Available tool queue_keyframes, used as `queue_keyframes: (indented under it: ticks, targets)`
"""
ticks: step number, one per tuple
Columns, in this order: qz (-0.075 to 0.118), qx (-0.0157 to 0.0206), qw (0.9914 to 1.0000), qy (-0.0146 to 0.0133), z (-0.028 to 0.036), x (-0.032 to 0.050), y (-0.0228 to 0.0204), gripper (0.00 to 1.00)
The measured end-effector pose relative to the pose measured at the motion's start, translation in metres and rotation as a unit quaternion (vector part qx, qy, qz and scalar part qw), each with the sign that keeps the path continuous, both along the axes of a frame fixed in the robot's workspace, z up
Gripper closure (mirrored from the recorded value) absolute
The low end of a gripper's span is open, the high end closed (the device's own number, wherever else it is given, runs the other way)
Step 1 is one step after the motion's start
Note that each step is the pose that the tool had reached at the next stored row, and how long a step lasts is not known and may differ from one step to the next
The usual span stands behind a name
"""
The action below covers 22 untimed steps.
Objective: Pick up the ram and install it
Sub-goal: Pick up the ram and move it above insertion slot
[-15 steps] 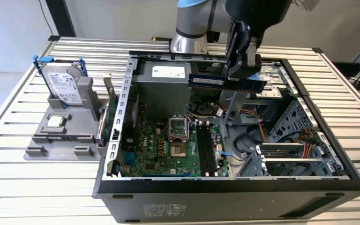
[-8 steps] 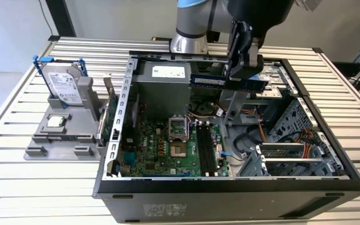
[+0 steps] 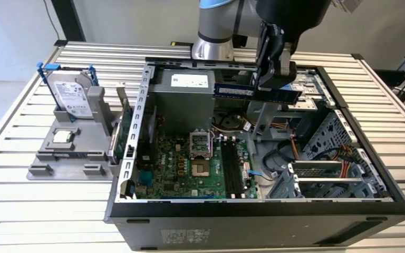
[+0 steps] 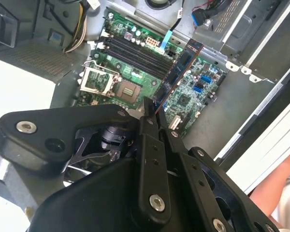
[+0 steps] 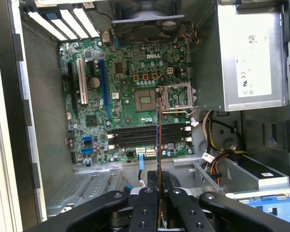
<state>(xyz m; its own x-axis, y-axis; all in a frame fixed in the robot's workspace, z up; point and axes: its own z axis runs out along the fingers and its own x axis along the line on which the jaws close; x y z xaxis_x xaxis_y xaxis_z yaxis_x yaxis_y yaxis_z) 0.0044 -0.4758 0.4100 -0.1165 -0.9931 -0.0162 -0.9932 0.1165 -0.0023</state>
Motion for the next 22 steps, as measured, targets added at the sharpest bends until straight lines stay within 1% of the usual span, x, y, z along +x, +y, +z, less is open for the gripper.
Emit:
queue_keyframes:
  ticks: [6,9,11,14,18,20,22]
  targets:
    - [-0.001,0.0,1.0,0.0,0.0,0.0,0.0,1.0]
    - [-0.015,0.0,0.99988,0.0,0.0,0.0,0.0,1.0]
    - [-0.027,0.0,0.99964,0.0,0.0,0.0001,0.0,1.0]
    - [-0.044,0.0,0.99905,0.0,0.0,0.0,0.0,1.0]
    - [-0.06,-0.0001,0.9982,0.0,0.0,0.0,0.0,1.0]
    - [-0.069,0.0,0.99759,0.0,0.0,0.0,0.0,1.0]
    - [-0.08,0.0,0.99679,0.0,0.0,0.0,0.0,1.0]
